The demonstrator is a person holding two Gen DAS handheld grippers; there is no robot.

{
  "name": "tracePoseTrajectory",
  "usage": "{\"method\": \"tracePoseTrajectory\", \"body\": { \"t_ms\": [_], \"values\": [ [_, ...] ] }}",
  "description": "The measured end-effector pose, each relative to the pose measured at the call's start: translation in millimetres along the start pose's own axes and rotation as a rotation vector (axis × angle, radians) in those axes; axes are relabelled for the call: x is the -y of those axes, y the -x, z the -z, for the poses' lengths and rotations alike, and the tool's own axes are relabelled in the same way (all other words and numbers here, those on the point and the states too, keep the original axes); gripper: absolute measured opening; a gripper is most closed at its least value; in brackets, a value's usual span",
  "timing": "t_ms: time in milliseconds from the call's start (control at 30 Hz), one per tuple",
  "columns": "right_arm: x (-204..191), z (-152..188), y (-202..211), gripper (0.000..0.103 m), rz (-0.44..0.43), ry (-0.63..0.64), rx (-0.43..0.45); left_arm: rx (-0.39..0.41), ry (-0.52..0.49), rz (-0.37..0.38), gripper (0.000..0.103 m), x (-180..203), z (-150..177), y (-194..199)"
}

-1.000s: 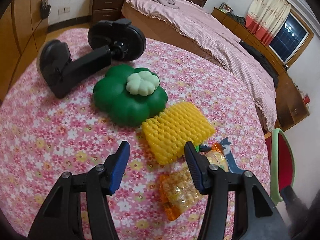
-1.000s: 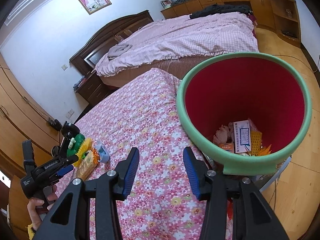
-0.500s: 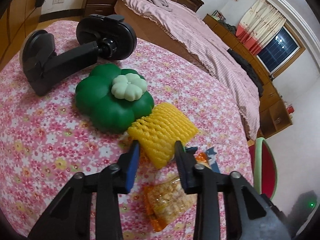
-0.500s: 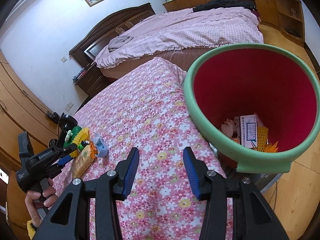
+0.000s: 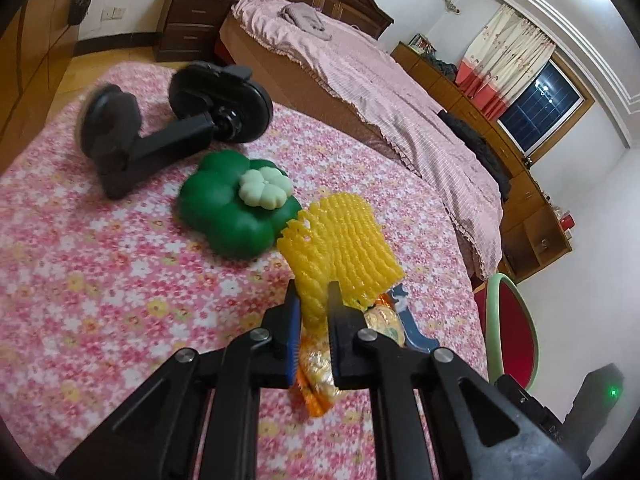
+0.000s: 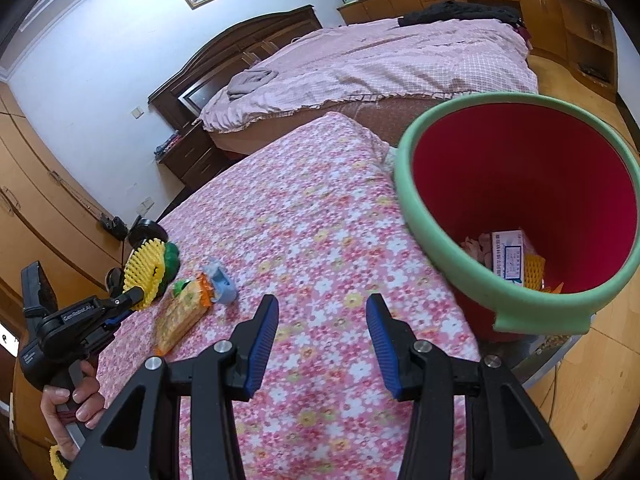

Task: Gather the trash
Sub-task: 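Grasp the blue plastic bottle with the right tool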

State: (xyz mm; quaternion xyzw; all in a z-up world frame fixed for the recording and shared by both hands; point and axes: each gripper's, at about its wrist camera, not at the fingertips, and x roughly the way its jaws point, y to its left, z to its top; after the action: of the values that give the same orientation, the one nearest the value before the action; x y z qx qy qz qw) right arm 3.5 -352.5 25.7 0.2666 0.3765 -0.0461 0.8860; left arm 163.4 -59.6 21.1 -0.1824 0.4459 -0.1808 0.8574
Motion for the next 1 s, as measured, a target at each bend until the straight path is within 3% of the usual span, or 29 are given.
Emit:
{"method": "tracePoseTrajectory", "body": {
  "t_ms": [500,900,1000],
  "values": [
    [-50.5,7.1,-22.5,0.049,-0.053,0.086,-0.050,0.065,-0.078,-0.169,0.011,-22.5,18.2,42.3],
    [-75.1,-3.9,-67.1,0.048,-0.058,0.098,-0.084,0.064,-0.095,-0.204,0.011,-33.6,26.1,37.4],
    [-76.9,-5.6,-76.8,0.041,-0.059,0.092,-0.092,0.064,-0.099,-0.203,0.011,-34.8,26.0,34.1]
  ]
}}
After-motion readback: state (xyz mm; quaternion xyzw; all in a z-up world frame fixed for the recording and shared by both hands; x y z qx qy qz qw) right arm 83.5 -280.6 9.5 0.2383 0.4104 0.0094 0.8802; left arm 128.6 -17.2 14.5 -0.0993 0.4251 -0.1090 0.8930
